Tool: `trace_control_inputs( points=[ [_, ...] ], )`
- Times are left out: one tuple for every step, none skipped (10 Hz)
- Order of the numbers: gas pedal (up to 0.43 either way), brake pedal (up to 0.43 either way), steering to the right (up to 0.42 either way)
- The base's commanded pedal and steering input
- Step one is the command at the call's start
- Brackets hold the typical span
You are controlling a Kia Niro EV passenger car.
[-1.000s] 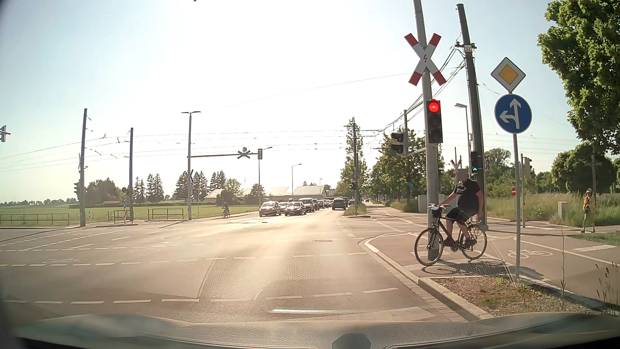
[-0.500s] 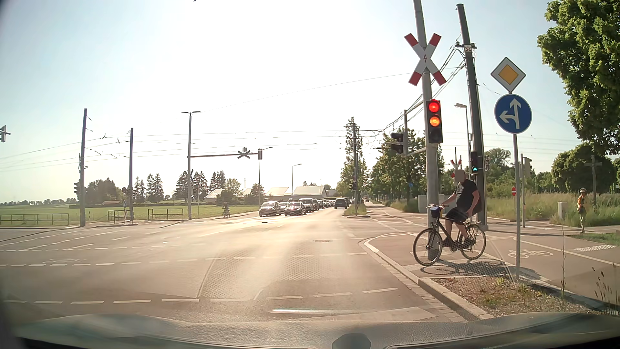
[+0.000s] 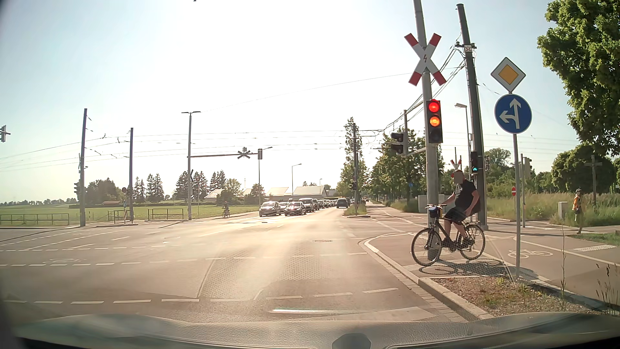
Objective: Follow the waypoints while adhering to traffic rules and regulations
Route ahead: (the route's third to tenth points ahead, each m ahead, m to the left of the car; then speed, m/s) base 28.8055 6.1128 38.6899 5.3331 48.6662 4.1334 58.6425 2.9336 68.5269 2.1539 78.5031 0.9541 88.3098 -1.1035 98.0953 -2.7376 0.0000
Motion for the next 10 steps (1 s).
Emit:
trace_control_inputs(
  points=[
    [0.0, 0.317, -0.022],
    [0.0, 0.317, -0.022],
    [0.0, 0.317, -0.022],
    [0.0, 0.317, -0.022],
    [0.0, 0.311, -0.022],
    [0.0, 0.244, -0.024],
    [0.0, 0.049, -0.025],
    [0.0, 0.0, -0.026],
    [0.0, 0.0, -0.029],
    [0.0, 0.0, -0.04]
  ],
)
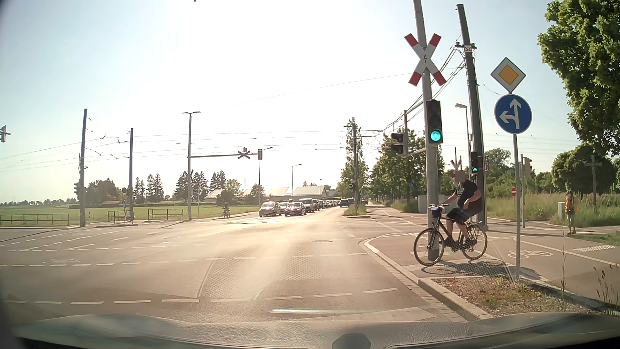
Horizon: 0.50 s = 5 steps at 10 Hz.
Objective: Follow the waypoints while adhering to traffic rules and regulations
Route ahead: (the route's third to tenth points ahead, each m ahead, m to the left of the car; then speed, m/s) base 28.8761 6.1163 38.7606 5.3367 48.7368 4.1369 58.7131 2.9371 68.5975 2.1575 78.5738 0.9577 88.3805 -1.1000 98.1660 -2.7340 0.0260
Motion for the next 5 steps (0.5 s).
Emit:
trace_control_inputs(
  points=[
    [0.0, 0.0, -0.055],
    [0.059, 0.0, -0.066],
    [0.189, 0.0, -0.08],
    [0.209, 0.0, -0.093],
    [0.228, 0.0, -0.093]
  ],
)
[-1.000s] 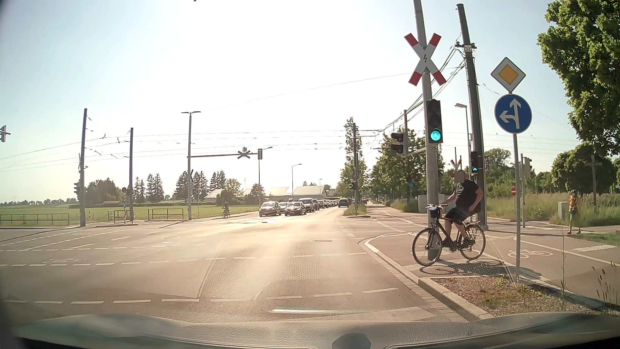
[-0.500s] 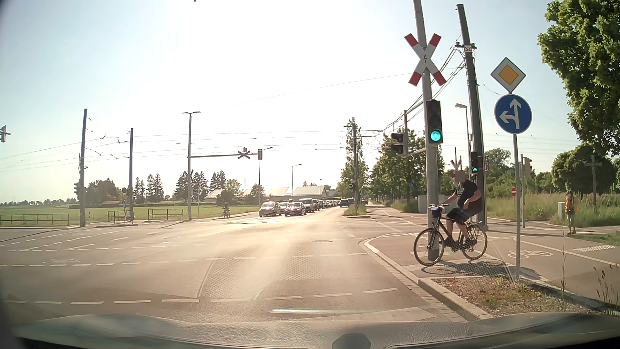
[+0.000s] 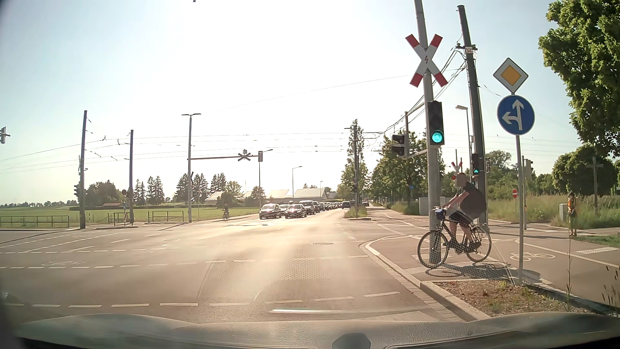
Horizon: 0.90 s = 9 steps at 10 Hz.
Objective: Follow the waypoints while adhering to traffic rules and regulations
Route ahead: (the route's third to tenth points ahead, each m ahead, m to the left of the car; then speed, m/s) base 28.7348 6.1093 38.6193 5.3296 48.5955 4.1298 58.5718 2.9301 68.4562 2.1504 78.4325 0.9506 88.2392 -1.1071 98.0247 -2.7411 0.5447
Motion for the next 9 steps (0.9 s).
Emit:
trace_control_inputs(
  points=[
    [0.24, 0.0, -0.093],
    [0.24, 0.0, -0.096],
    [0.248, 0.0, -0.108],
    [0.28, 0.0, -0.114],
    [0.311, 0.0, -0.11],
    [0.311, 0.0, -0.105],
    [0.311, 0.0, -0.1],
    [0.311, 0.0, -0.094],
    [0.331, 0.0, -0.086]
  ],
)
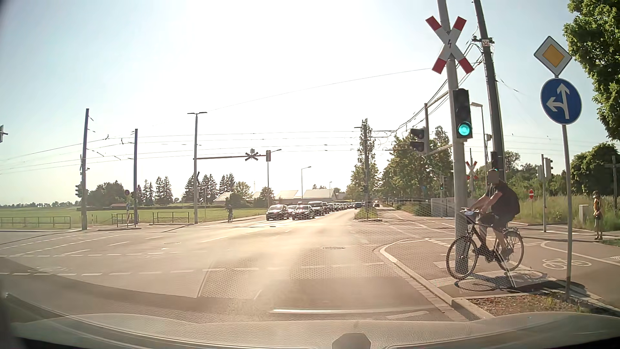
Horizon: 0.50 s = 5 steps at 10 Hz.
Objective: Follow the waypoints while adhering to traffic rules and regulations
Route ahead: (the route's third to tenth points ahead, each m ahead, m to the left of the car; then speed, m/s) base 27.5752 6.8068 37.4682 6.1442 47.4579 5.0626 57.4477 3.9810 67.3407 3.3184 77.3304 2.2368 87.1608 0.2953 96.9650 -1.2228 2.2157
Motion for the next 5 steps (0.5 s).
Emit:
trace_control_inputs(
  points=[
    [0.35, 0.0, -0.079],
    [0.378, 0.0, -0.069],
    [0.39, 0.0, -0.057],
    [0.39, 0.0, -0.048],
    [0.39, 0.0, -0.042]
  ],
)
